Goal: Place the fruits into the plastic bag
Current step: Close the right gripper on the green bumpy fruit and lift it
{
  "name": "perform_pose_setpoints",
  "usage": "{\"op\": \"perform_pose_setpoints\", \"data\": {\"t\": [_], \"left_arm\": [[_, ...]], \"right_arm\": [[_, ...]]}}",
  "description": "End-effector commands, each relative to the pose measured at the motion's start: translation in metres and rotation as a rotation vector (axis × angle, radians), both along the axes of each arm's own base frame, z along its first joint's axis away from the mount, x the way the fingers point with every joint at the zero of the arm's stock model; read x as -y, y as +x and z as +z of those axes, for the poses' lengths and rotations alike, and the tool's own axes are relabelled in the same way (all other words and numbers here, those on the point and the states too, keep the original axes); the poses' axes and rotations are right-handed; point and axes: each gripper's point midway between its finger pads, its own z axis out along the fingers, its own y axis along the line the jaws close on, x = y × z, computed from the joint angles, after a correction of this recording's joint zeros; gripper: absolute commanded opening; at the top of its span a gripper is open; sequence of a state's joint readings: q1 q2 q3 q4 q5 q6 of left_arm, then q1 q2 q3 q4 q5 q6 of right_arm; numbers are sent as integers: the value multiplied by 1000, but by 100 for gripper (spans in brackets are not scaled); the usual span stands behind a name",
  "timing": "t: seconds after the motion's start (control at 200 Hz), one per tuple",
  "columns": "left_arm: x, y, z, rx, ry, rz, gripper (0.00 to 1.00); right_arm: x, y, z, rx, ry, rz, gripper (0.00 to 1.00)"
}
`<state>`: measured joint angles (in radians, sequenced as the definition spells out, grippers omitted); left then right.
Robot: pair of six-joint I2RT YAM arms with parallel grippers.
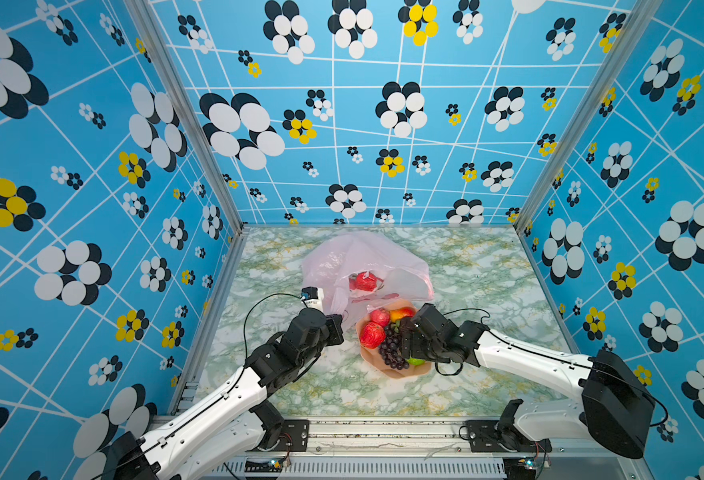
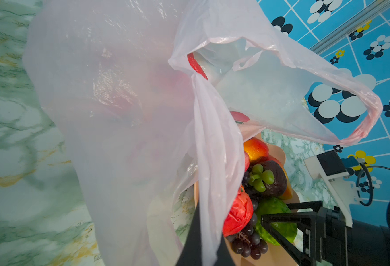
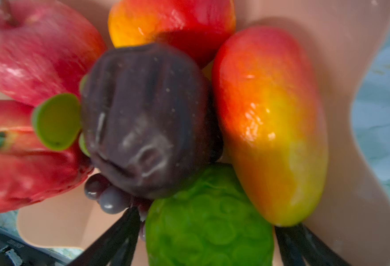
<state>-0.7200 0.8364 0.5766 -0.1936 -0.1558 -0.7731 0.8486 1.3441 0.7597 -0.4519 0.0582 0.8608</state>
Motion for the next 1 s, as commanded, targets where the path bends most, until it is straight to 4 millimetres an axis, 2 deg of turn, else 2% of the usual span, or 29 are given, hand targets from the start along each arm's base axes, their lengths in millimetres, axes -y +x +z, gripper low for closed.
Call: {"op": "perform_pose_setpoints", "data": {"t": [0.0,0.145,0.27,0.465,0.995], "left_arm": [[-2,1,-2,6,4,1,0],[-1,1,0,6,-7,4,0],[0,0,0,1,-19,1,0],[1,1,1,4,-24,1,0],[8,6,-1,-7,-49,5,0]], "right_arm": [[5,-6,-9,-37,-25,-10,90],[5,-5,-7,-39,-39,-3,86],[6,-5,-2,-24,-33,-5,72],[10,-4,11,16,-8,-13,61],[-1,-2,66,109,174,-27,61]]}}
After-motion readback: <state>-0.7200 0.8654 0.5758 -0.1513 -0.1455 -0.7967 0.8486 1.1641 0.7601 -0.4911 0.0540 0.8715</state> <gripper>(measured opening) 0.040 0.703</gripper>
